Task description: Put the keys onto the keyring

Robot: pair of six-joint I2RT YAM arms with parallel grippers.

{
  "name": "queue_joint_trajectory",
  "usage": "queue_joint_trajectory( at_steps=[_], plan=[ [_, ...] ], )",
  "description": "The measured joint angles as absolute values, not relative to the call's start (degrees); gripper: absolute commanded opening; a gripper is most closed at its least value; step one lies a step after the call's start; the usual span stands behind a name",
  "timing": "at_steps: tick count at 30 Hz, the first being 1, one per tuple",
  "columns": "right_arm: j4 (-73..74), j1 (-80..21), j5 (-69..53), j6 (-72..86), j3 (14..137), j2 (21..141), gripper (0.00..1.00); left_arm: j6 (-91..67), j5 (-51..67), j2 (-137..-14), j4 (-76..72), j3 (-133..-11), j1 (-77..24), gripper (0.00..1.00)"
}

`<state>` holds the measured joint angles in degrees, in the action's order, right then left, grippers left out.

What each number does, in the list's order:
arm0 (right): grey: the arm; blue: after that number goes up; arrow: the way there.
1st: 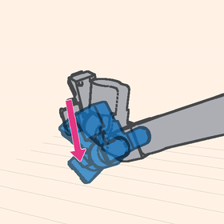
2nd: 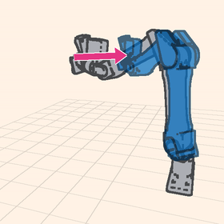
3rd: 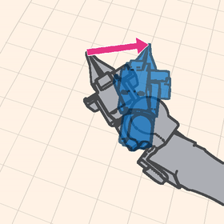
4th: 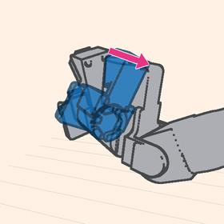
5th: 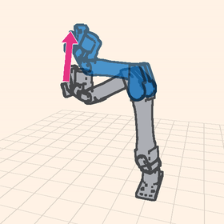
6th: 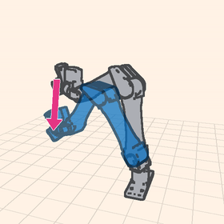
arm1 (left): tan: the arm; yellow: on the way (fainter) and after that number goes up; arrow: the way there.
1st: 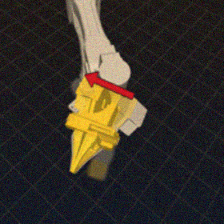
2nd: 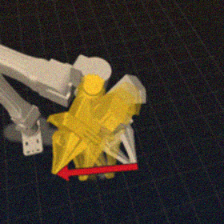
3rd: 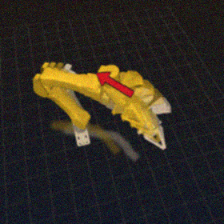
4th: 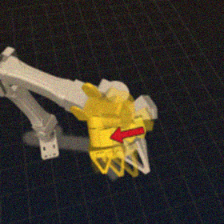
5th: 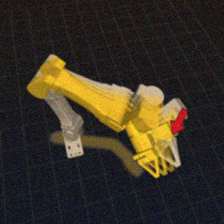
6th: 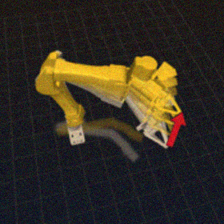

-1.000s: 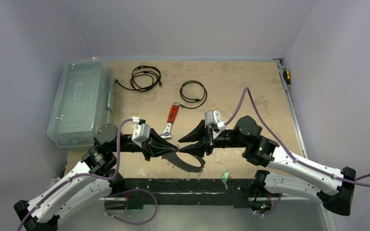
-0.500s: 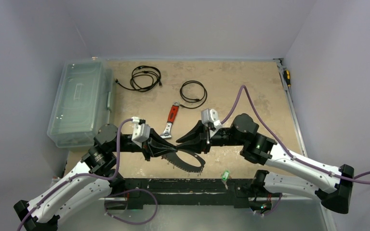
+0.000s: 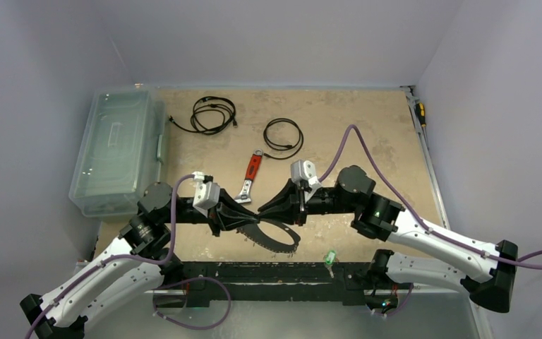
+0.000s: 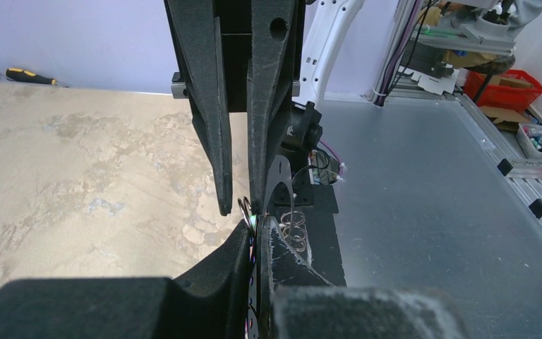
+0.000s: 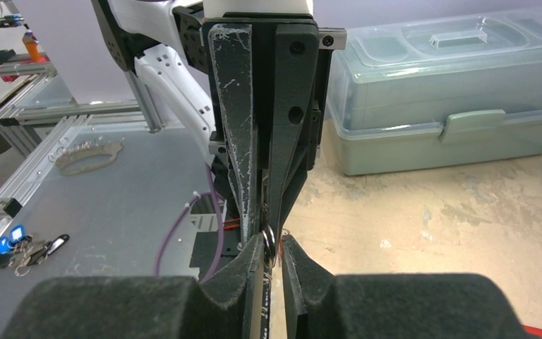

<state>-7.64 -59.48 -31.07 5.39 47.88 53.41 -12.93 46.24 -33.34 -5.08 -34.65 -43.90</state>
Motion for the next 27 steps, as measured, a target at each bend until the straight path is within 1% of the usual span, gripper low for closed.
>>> queue_joint_trajectory(
  at_steps=[4, 5, 6, 16, 17, 18, 19, 20, 21, 22, 23, 27],
  plan=[
    [-6.83, -59.48, -31.29, 4.99, 48.86, 54.96, 0.10, -12.93, 46.15, -33.34, -5.02, -34.37, -43.90, 0.00],
    [-6.70, -59.46, -31.46, 4.86, 49.06, 55.31, 0.06, -12.93, 46.02, -33.34, -4.99, -34.22, -43.90, 0.00],
    [-6.50, -59.46, -31.70, 4.80, 49.23, 55.57, 0.00, -12.93, 45.98, -33.34, -4.99, -34.15, -43.90, 0.00],
    [-3.64, -59.46, -34.06, 2.52, 51.07, 56.36, 0.00, -12.93, 46.11, -33.34, -4.84, -34.04, -43.90, 0.00],
    [-3.46, -59.46, -34.06, 2.31, 51.13, 56.38, 0.00, -12.93, 46.11, -33.34, -4.84, -34.04, -43.90, 0.08],
    [-3.42, -59.46, -34.09, 2.11, 51.18, 56.36, 0.00, -12.93, 46.06, -33.34, -4.84, -34.04, -43.90, 0.19],
    [-3.40, -59.46, -34.11, 1.89, 51.20, 56.36, 0.00, -12.88, 45.95, -33.34, -4.82, -34.04, -43.90, 0.32],
    [-3.40, -59.46, -33.98, 1.61, 51.20, 56.34, 0.00, -12.73, 45.84, -33.34, -4.78, -34.04, -43.90, 0.51],
    [-3.25, -59.40, -33.80, 1.21, 51.20, 56.29, 0.00, -12.86, 45.93, -33.32, -4.49, -34.04, -43.94, 0.60],
    [-3.05, -59.18, -33.85, 1.26, 51.22, 56.23, 0.00, -12.40, 45.65, -33.12, -4.21, -34.06, -44.05, 0.64],
    [-2.66, -59.13, -33.91, 1.23, 51.27, 56.18, 0.00, -12.34, 45.15, -33.01, -3.97, -34.11, -44.05, 0.65],
    [-0.82, -59.35, -34.09, 0.99, 51.77, 56.16, 0.00, -11.79, 43.22, -32.51, -2.83, -34.44, -43.94, 0.66]
  ],
)
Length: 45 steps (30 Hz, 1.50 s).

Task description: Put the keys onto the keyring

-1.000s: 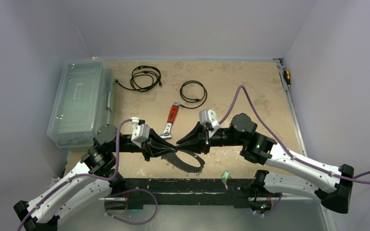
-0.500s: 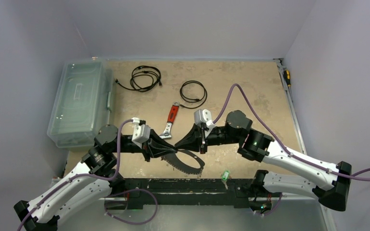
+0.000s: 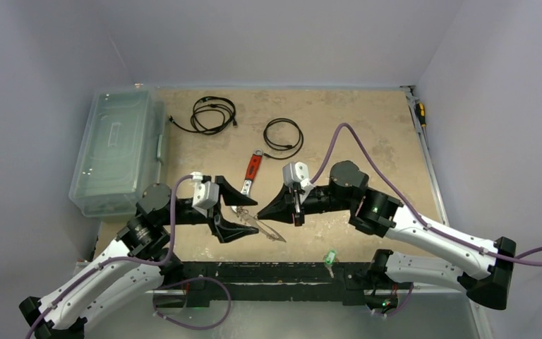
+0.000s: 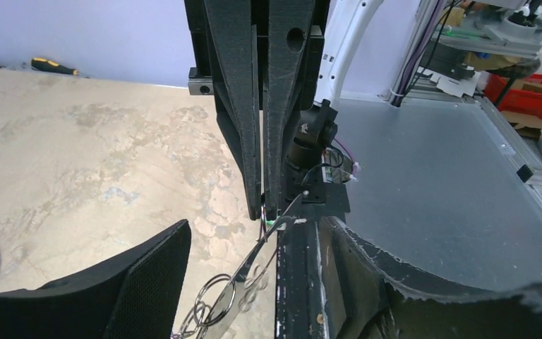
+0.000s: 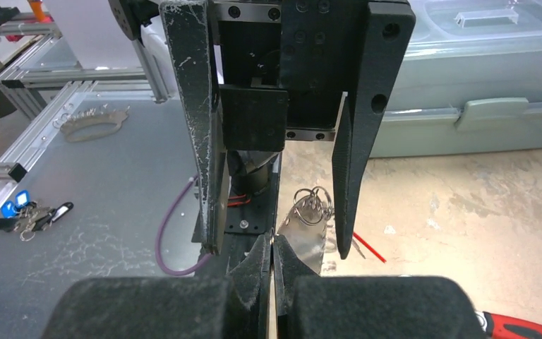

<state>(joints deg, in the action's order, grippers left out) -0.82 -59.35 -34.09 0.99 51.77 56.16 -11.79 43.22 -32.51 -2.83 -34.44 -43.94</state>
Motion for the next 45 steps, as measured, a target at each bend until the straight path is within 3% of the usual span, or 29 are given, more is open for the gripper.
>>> queue_joint_trajectory(
  at_steps=[10, 18, 27, 34, 45],
  plan=[
    [4.97, -59.35, -33.10, -2.20, 55.88, 56.23, 0.00, -7.84, 39.53, -30.24, 2.09, -36.75, -43.94, 0.54],
    [13.08, -59.35, -25.98, -5.72, 62.00, 57.67, 0.00, -4.03, 33.17, -27.40, 7.35, -41.78, -43.94, 0.55],
    [14.26, -59.31, -13.89, -3.36, 61.93, 56.93, 0.00, -3.46, 30.48, -33.21, 10.07, -46.15, -43.94, 0.44],
    [5.21, -59.33, -18.13, -1.50, 55.66, 50.74, 0.00, -4.49, 34.48, -37.67, 10.00, -45.17, -43.90, 0.40],
    [-4.58, -59.35, -30.13, 2.44, 53.65, 50.76, 0.00, -6.57, 45.69, -36.71, 4.38, -44.12, -43.90, 0.42]
  ],
)
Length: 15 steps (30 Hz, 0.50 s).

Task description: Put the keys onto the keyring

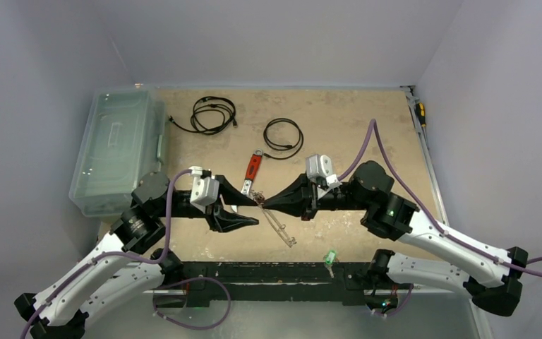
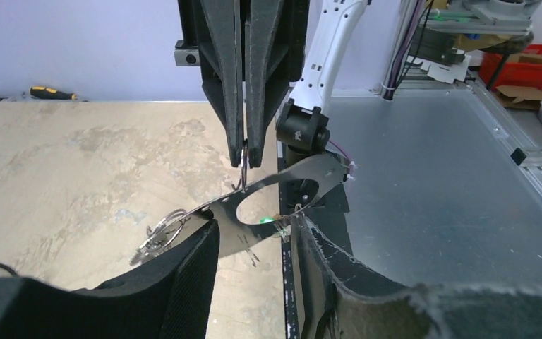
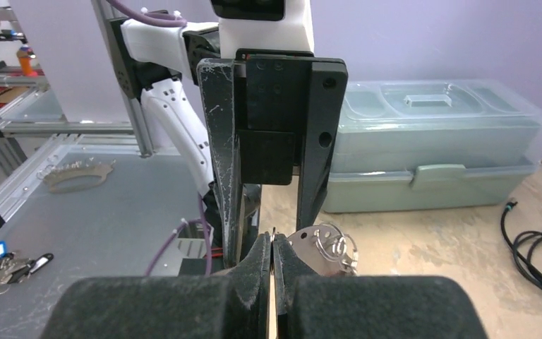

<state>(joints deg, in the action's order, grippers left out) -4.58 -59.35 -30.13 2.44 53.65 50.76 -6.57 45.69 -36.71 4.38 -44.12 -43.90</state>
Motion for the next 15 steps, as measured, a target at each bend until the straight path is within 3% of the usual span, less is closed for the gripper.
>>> queue_joint_trajectory(
  at_steps=[8, 15],
  plan=[
    [-7.75, -59.31, -34.04, 3.92, 53.43, 53.69, 0.00, -6.90, 47.31, -37.82, 4.23, -44.12, -43.90, 0.51],
    [-4.38, -59.31, -32.21, 2.85, 53.45, 54.59, 0.00, -4.93, 41.21, -36.75, 8.82, -44.12, -43.90, 0.54]
  ],
)
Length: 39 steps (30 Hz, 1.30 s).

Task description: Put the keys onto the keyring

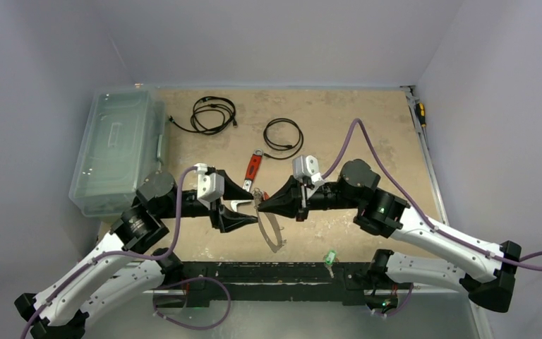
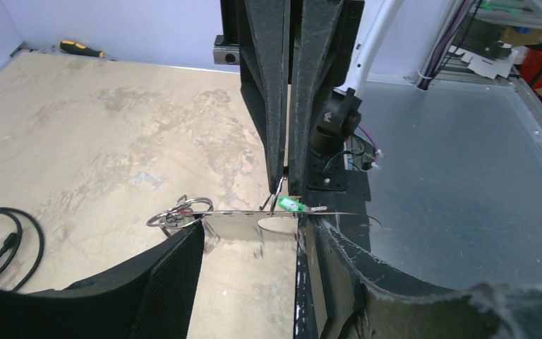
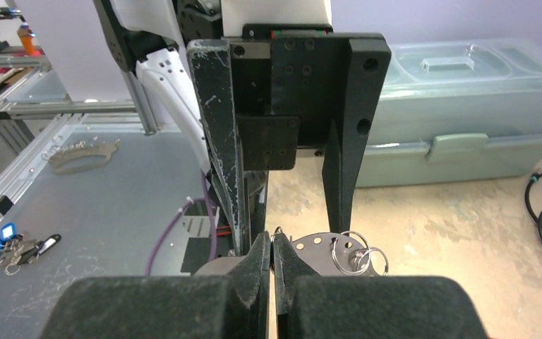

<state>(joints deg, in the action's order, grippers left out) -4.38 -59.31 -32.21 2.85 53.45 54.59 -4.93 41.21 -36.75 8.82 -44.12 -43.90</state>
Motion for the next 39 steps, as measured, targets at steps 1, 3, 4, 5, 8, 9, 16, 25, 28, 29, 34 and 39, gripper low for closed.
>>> queue_joint_trajectory(
  at_steps=[1, 3, 4, 5, 8, 9, 16, 25, 28, 29, 34, 39],
  plan=[
    [-3.86, -59.29, -31.99, 2.61, 53.45, 54.52, 0.00, -4.75, 40.64, -36.60, 9.17, -44.12, -43.90, 0.54],
    [-2.66, -59.31, -30.89, 2.13, 53.45, 54.35, 0.00, -4.16, 39.75, -36.03, 9.85, -44.12, -43.90, 0.53],
    [-2.11, -59.31, -30.48, 1.89, 53.47, 54.33, 0.00, -3.77, 39.53, -35.70, 10.15, -44.12, -43.90, 0.52],
    [-1.39, -59.31, -29.93, 1.69, 53.58, 54.33, 0.00, -3.51, 39.13, -35.31, 10.48, -44.12, -43.90, 0.50],
    [0.40, -59.29, -28.97, 1.28, 53.71, 54.35, 0.00, -2.74, 38.26, -34.02, 11.27, -44.14, -43.90, 0.46],
    [0.91, -59.31, -28.58, 1.21, 53.71, 54.35, 0.00, -2.33, 38.06, -33.58, 11.49, -44.14, -43.90, 0.46],
    [4.49, -59.31, -27.68, -0.49, 53.80, 54.35, 0.00, -0.27, 34.13, -30.37, 12.10, -44.14, -43.90, 0.62],
    [9.74, -59.31, -28.34, -2.55, 56.58, 54.26, 0.00, 1.23, 35.59, -31.35, 10.81, -44.12, -43.90, 0.85],
    [11.64, -59.31, -29.56, -3.07, 58.26, 54.24, 0.00, 1.15, 37.45, -34.33, 9.47, -43.90, -43.90, 0.87],
    [12.10, -59.31, -29.82, -3.14, 58.61, 54.22, 0.00, 1.10, 38.15, -35.40, 9.10, -43.66, -43.90, 0.87],
    [14.17, -59.31, -31.68, -3.70, 59.13, 53.54, 0.00, 0.97, 41.06, -38.85, 8.12, -43.13, -43.90, 0.81],
    [15.44, -59.31, -33.82, -3.97, 59.13, 52.25, 0.00, -0.49, 44.75, -39.75, 6.02, -41.89, -43.90, 0.64]
  ],
)
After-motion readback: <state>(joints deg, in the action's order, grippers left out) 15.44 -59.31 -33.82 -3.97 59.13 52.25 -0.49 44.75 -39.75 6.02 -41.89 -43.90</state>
